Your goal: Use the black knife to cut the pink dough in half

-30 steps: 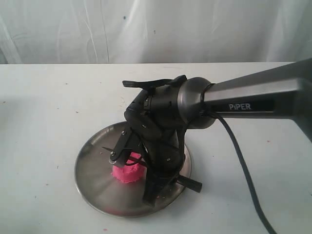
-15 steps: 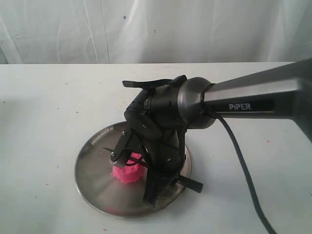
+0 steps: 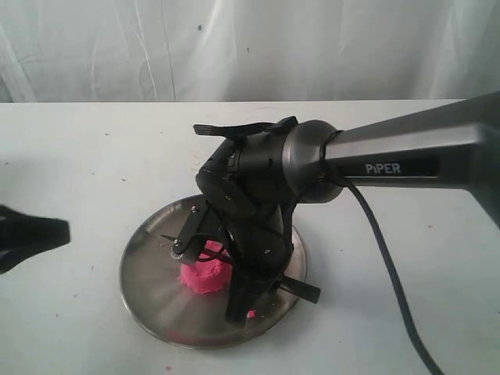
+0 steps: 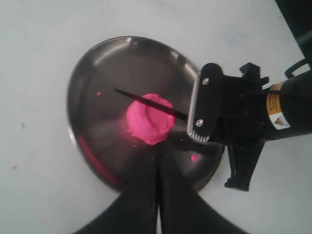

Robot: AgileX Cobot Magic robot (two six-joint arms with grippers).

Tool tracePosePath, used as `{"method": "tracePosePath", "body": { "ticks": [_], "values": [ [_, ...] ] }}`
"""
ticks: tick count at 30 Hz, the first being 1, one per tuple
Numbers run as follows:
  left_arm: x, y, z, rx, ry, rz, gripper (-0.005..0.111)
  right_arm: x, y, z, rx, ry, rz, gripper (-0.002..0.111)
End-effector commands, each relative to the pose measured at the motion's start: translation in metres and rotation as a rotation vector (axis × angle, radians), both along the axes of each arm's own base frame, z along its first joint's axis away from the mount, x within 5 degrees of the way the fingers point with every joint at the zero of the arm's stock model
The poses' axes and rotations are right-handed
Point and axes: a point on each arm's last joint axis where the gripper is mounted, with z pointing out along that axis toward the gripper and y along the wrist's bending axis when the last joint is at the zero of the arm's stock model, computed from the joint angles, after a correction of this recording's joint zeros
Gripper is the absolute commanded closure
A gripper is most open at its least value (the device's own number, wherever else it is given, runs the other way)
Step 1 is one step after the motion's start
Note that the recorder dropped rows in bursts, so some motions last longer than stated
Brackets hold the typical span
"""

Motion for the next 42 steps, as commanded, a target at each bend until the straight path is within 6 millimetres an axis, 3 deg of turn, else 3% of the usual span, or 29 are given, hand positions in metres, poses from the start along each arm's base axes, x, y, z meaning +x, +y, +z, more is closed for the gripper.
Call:
{"method": "tracePosePath", "body": {
  "ticks": [1,9,17,30,36,39,42],
  "values": [
    [0.047,-0.017,0.007,-0.025,-0.060,-0.139,0.107,-0.001,0.003,0.003,0.006,0.000,0.019,0.108],
    [0.112,-0.030,-0.018,-0.009,0.036,-0.220,0.107,-0.001,0.004,0.003,0.014,-0.004,0.020,0.108],
    [0.150,-0.038,-0.051,-0.024,0.105,-0.265,0.107,-0.001,0.004,0.003,0.015,-0.002,0.019,0.108],
    [0.173,-0.046,-0.081,-0.012,0.147,-0.368,0.107,-0.001,0.005,0.003,0.017,-0.004,0.019,0.108],
    [0.173,-0.028,-0.084,-0.005,0.155,-0.400,0.107,-0.001,0.005,0.003,0.017,-0.004,0.019,0.108],
    [0.174,-0.013,-0.080,-0.066,0.152,-0.416,0.107,-0.001,0.005,0.003,0.017,-0.004,0.019,0.108],
    [0.179,-0.012,-0.077,-0.152,0.152,-0.484,0.107,-0.001,0.005,0.003,0.017,-0.003,0.021,0.108]
  ]
}}
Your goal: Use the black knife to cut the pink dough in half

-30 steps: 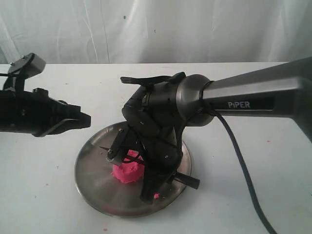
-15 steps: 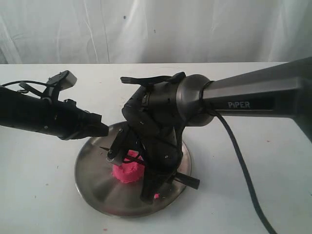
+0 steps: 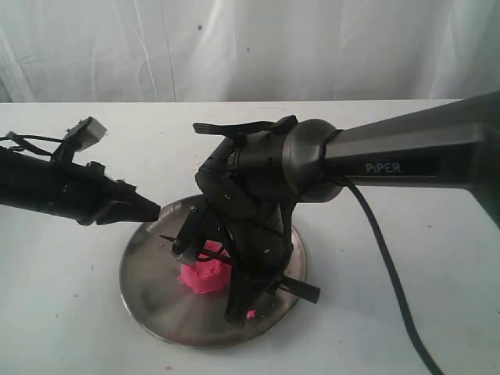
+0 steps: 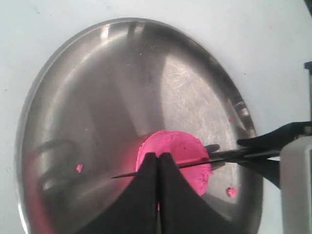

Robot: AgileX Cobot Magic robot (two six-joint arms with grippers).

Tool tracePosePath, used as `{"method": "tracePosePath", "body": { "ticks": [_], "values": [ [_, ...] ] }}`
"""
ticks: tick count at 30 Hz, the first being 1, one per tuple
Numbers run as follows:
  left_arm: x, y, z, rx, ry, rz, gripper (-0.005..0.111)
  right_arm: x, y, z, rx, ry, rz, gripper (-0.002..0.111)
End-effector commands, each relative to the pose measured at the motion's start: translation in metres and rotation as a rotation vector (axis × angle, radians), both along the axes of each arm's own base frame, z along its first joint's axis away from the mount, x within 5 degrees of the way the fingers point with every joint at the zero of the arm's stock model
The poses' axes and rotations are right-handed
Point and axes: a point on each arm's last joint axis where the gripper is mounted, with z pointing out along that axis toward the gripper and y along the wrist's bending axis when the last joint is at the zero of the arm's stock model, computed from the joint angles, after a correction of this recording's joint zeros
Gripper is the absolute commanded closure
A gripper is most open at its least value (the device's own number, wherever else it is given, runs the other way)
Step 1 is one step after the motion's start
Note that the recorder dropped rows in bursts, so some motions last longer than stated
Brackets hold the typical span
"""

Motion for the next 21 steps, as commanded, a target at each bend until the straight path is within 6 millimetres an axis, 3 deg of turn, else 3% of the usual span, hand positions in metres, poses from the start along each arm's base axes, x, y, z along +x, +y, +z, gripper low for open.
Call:
{"method": "tracePosePath", "body": {
  "ticks": [1,8,21],
  "values": [
    [0.005,0.001,0.006,-0.135,0.018,-0.107,0.107,-0.001,0.003,0.002,0.007,-0.001,0.016,0.108],
    [0.010,-0.002,-0.022,-0.167,0.113,-0.123,0.107,-0.001,0.003,0.002,0.009,-0.002,0.016,0.108],
    [0.014,-0.010,-0.026,-0.106,0.071,-0.101,0.107,-0.001,0.004,0.002,0.010,-0.003,0.017,0.108]
  ]
}}
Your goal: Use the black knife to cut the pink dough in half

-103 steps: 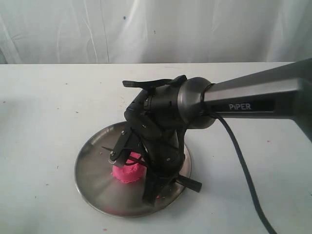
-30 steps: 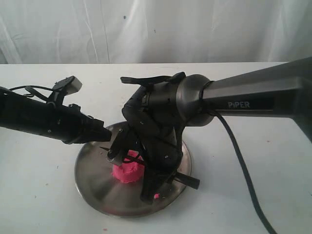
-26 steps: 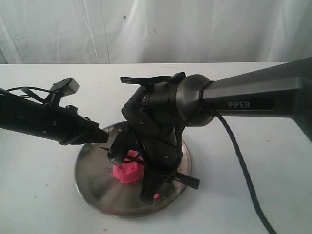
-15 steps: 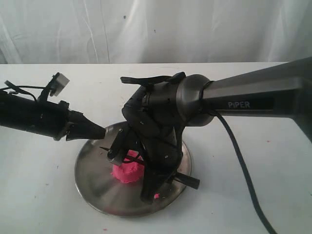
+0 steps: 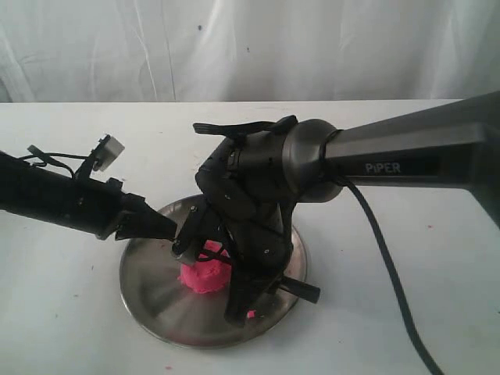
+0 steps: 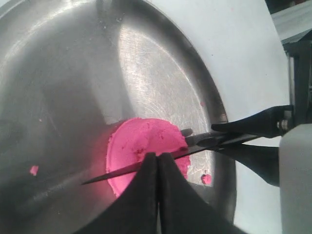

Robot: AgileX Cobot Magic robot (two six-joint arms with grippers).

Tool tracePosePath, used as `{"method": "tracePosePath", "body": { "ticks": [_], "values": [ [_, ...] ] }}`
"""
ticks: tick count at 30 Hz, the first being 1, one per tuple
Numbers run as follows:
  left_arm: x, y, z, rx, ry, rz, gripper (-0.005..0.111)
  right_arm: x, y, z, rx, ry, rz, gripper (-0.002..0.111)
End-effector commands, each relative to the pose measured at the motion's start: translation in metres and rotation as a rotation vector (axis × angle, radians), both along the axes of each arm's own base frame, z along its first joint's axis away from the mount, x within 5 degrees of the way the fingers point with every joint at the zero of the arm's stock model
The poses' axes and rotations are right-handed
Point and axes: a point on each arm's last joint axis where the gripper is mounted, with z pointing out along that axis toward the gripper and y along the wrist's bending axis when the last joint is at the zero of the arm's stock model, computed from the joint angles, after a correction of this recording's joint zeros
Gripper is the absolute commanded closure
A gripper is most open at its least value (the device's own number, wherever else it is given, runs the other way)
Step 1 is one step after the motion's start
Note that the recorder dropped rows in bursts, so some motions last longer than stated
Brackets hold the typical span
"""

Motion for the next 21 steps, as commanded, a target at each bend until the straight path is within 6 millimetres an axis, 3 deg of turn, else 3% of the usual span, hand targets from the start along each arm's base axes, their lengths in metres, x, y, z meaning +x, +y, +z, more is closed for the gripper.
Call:
{"method": "tracePosePath", "body": {
  "ticks": [1,6,12,21],
  "values": [
    [0.003,-0.002,0.002,0.014,-0.032,0.009,0.107,-0.001,0.004,0.002,0.010,-0.005,0.018,0.108],
    [0.005,-0.001,-0.004,0.021,-0.025,0.024,0.107,0.000,0.004,0.002,0.017,-0.009,0.020,0.108],
    [0.008,-0.001,-0.025,0.009,-0.004,0.033,0.107,0.000,0.004,0.002,0.019,-0.012,0.022,0.108],
    [0.009,-0.001,-0.025,0.006,-0.014,0.031,0.107,0.000,0.005,0.011,0.046,-0.036,0.028,0.108]
  ]
}}
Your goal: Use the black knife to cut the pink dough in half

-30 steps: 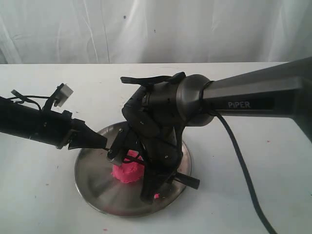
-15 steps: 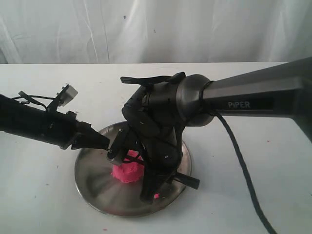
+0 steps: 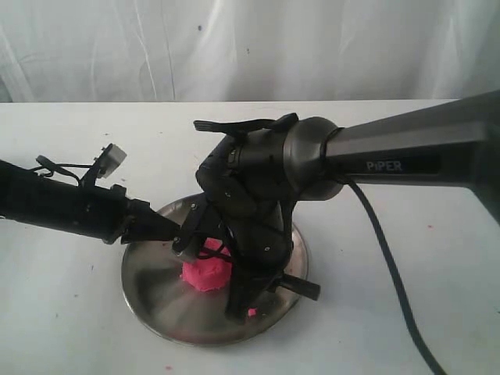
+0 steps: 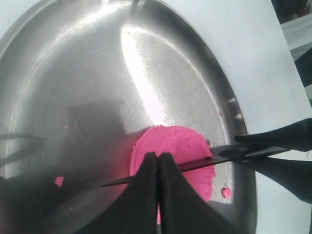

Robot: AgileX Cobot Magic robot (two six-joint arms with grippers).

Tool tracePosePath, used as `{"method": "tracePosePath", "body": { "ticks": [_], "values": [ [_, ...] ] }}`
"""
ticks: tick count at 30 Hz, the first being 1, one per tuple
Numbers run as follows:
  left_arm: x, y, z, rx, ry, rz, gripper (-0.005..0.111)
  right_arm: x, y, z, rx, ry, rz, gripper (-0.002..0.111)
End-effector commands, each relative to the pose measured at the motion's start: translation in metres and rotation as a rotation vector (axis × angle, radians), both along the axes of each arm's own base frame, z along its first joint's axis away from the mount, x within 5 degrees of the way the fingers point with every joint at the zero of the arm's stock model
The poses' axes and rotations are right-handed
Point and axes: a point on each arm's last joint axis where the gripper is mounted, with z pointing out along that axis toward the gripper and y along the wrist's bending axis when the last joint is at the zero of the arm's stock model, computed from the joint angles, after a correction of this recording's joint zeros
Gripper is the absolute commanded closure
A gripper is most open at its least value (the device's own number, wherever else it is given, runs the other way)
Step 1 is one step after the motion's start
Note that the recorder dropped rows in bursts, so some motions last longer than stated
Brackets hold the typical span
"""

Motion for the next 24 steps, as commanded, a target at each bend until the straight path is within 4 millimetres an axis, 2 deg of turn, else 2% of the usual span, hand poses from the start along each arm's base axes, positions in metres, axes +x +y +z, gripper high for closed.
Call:
{"method": "tracePosePath", "body": {
  "ticks": [1,6,16,24],
  "values": [
    [0.001,0.000,-0.004,0.021,-0.005,-0.002,0.107,0.000,0.005,0.011,0.053,-0.037,0.028,0.108],
    [0.001,0.000,-0.004,0.021,-0.005,-0.002,0.107,-0.001,0.005,0.016,0.071,-0.047,0.027,0.108],
    [0.000,-0.002,-0.002,-0.013,-0.004,-0.012,0.107,0.001,0.007,0.014,0.089,-0.057,0.032,0.108],
    [-0.001,-0.002,0.013,-0.022,-0.047,-0.017,0.107,0.001,0.009,0.004,0.078,-0.038,0.029,0.108]
  ]
}}
